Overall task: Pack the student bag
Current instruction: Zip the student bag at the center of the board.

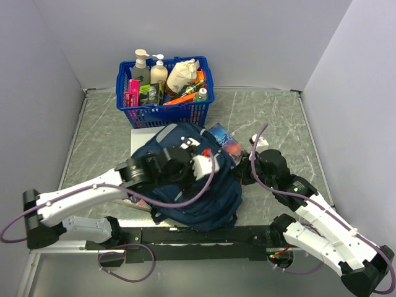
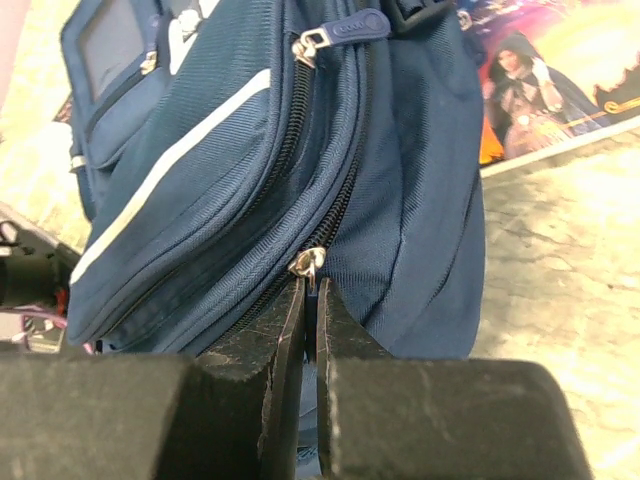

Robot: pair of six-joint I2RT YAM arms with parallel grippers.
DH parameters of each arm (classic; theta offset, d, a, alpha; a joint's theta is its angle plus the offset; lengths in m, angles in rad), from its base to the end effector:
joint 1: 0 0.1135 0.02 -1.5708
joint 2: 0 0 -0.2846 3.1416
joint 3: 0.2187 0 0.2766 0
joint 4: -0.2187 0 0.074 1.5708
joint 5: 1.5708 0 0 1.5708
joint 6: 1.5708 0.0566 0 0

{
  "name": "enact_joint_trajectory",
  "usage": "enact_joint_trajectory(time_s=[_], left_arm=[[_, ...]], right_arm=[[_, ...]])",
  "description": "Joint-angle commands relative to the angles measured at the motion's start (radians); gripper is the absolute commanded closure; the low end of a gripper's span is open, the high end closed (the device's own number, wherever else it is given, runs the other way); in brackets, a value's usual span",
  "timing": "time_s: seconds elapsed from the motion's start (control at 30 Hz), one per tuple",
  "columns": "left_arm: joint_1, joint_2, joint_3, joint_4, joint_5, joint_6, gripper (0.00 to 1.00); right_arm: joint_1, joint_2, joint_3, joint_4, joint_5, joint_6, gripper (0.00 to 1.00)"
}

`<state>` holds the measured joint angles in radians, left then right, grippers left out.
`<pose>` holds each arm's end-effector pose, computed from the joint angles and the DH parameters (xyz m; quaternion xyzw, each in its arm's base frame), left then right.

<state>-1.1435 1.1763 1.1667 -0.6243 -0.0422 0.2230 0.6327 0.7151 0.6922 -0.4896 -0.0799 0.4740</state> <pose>0.1208 -0.2596 0.3563 0.5558 0.6978 -0.1836 0.4128 0.1506 0.1161 0.2900 -0.0885 0.8582 0.2944 0.4110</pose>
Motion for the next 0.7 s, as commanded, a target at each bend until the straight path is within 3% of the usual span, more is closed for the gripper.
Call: enact_joint_trajectory(time_s=[0.0, 0.13, 0.27, 0.67], left_arm=[[0.018, 0.062, 0.053, 0.264, 0.021, -0.234, 0.04], [0.018, 0.115, 0.074, 0.307, 0.034, -0.303, 0.01], [0.016, 0.166, 0.074, 0.323, 0.033, -0.333, 0.04], [0.010, 0.141, -0.096, 0.400, 0.082, -0.257, 0.04]], right_arm=[[0.038, -0.016, 0.046, 0.151, -0.061, 0.009, 1.00], [0.062, -0.008, 0.067, 0.137, -0.070, -0.011, 1.00], [0.067, -0.009, 0.072, 0.135, -0.084, -0.014, 1.00], [0.084, 0.000, 0.084, 0.135, -0.119, -0.023, 1.00]])
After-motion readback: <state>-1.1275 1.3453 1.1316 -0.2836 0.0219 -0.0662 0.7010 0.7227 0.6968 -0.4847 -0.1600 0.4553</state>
